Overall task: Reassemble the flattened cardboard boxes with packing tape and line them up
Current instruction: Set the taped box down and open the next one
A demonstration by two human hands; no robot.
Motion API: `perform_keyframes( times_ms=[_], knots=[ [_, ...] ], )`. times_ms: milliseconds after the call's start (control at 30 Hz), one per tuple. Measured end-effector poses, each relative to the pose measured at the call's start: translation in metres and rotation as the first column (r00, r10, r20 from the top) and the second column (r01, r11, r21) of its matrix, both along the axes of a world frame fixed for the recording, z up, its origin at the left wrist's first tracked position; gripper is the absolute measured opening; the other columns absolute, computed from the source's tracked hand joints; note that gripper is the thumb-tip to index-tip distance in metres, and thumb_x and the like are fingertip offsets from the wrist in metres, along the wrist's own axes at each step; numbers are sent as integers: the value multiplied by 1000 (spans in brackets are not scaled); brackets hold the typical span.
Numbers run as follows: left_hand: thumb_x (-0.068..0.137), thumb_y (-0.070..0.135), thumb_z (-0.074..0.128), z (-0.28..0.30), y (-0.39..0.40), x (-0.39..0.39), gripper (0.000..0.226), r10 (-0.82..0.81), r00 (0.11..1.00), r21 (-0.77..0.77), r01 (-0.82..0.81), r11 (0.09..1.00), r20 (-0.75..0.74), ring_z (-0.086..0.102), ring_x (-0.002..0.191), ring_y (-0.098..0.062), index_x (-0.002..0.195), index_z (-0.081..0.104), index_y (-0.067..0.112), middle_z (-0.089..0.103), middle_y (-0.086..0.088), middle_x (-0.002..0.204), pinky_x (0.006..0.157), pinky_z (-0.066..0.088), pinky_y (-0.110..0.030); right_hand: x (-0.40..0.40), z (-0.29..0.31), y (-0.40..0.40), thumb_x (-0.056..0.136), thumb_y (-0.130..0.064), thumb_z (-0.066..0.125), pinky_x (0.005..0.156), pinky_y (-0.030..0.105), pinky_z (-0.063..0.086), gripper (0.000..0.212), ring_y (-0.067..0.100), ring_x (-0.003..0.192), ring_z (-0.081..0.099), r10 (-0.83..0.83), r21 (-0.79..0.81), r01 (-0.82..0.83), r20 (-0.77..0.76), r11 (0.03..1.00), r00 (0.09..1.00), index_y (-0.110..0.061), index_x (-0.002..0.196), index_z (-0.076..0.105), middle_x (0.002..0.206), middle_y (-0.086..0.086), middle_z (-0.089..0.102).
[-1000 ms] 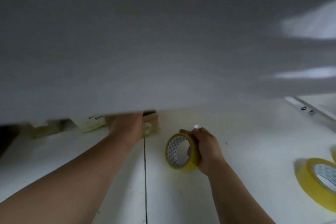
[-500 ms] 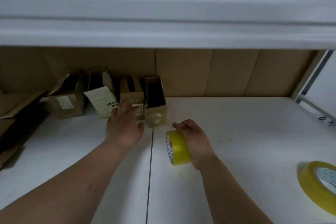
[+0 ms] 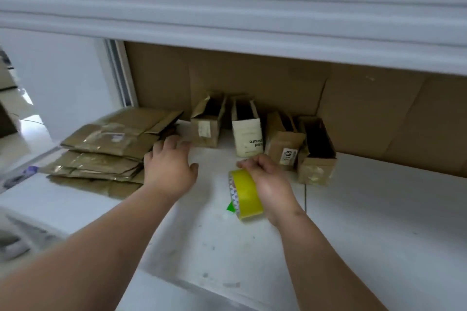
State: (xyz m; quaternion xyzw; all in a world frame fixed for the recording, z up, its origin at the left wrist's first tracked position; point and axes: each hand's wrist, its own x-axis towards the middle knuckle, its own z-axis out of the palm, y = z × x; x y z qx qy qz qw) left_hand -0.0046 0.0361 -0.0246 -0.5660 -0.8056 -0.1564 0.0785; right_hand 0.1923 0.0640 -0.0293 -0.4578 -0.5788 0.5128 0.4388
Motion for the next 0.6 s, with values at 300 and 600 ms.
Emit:
perform_keyframes(
  times_ms=[300,600],
  knots=[
    [86,37,59,8,-1,-161,69,-43,986,-184,13,983,-162,20,146,-30,150,33,31,26,-2,159,120,15,-48,-145,-7,5,98,-23,57,81,28,46,15,14,92,64,-33,30,30,93,999,995,-13,88,62,98,-8,72],
    [92,32,53,-12,18,-247,69,-230,926,-346,120,931,-299,14,151,-23,155,22,35,22,3,163,122,-2,-53,-207,-18,0,100,-28,54,68,29,42,21,19,82,56,-144,-37,151,143,988,979,-12,89,59,100,12,66]
  ],
)
